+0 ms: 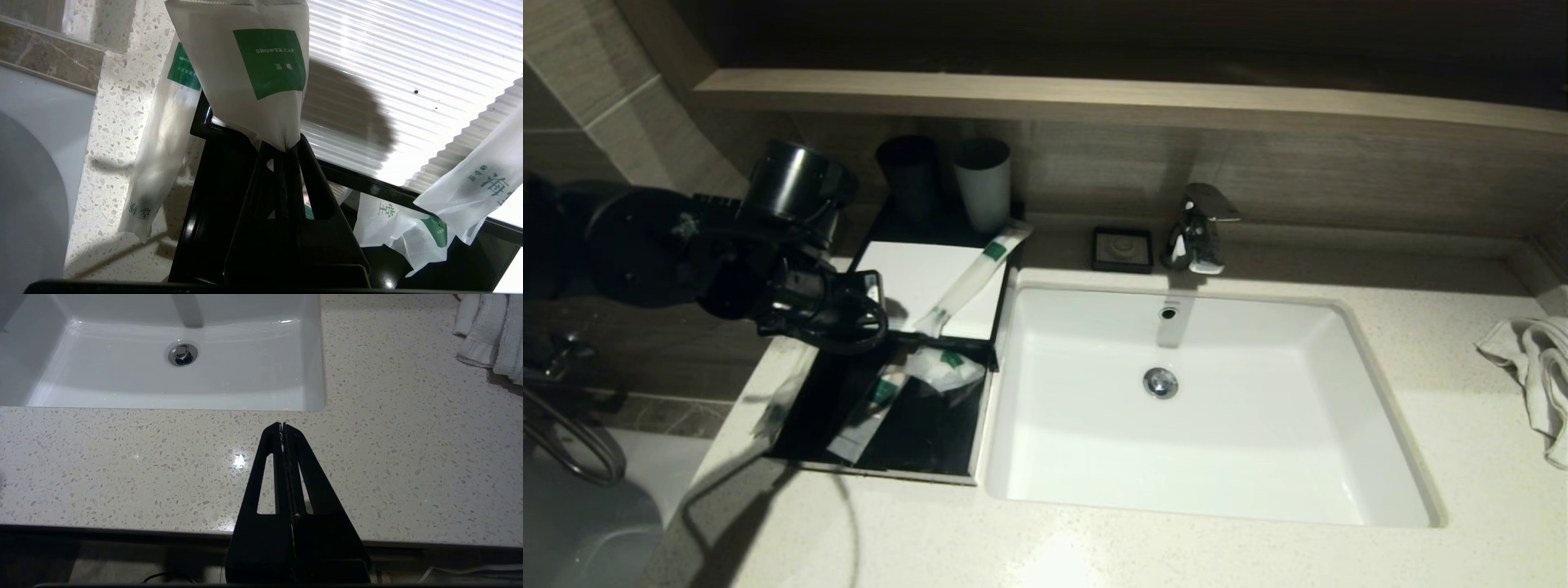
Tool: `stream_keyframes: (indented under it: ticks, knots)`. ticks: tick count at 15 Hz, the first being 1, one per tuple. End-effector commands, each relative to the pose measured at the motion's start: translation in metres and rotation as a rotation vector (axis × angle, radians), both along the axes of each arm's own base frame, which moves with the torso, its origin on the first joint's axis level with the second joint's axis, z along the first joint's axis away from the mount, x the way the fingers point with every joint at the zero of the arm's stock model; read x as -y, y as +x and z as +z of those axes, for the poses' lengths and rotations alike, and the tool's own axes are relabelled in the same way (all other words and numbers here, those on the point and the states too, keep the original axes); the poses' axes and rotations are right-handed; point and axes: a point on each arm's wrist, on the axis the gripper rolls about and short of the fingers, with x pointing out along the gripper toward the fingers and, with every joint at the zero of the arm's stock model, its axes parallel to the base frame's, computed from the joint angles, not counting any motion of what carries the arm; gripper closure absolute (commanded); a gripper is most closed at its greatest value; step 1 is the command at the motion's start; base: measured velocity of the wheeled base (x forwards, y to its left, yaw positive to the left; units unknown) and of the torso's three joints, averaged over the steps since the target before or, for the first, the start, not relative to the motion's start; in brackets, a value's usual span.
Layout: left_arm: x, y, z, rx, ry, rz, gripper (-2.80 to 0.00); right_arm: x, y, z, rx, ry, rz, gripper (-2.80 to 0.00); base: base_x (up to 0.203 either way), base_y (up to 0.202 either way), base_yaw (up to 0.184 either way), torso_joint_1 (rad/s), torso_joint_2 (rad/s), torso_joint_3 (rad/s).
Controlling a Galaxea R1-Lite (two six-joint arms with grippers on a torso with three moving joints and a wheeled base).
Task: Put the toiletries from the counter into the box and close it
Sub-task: Pick up the bathroom toiletry, then place the bathroom toiletry into the drawer
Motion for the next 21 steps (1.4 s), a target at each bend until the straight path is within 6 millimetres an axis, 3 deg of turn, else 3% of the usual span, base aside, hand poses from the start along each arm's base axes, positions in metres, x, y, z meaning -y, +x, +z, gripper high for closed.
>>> stream_keyframes:
  ticks: [1, 4, 6, 8, 15, 21]
  knots:
    - [-0.001, -0.003, 0.003, 0.006, -0.002, 0.004, 0.0, 0.0, 0.0, 0.0, 0.0, 0.001, 0.0, 0.0, 0.0, 0.0, 0.0, 0.0, 0.0, 0.0]
    - [-0.004, -0.013, 0.014, 0.041, -0.015, 0.003, 0.0, 0.0, 0.0, 0.0, -0.001, 0.001, 0.0, 0.0, 0.0, 0.0, 0.0, 0.0, 0.0, 0.0]
    - [-0.006, -0.029, 0.029, 0.081, -0.029, -0.012, 0.0, 0.0, 0.0, 0.0, 0.0, 0.001, 0.0, 0.0, 0.0, 0.0, 0.0, 0.0, 0.0, 0.0]
    - [-0.003, -0.052, 0.031, 0.078, -0.028, -0.054, 0.0, 0.0, 0.0, 0.0, 0.0, 0.001, 0.0, 0.0, 0.0, 0.0, 0.0, 0.0, 0.0, 0.0]
    - [0.01, -0.114, -0.011, -0.051, 0.016, -0.217, 0.0, 0.0, 0.0, 0.0, 0.0, 0.001, 0.0, 0.0, 0.0, 0.0, 0.0, 0.0, 0.0, 0.0]
    - [0.038, -0.113, -0.039, -0.148, -0.012, -0.241, 0.0, 0.0, 0.0, 0.0, -0.001, 0.001, 0.0, 0.0, 0.0, 0.0, 0.0, 0.0, 0.0, 0.0]
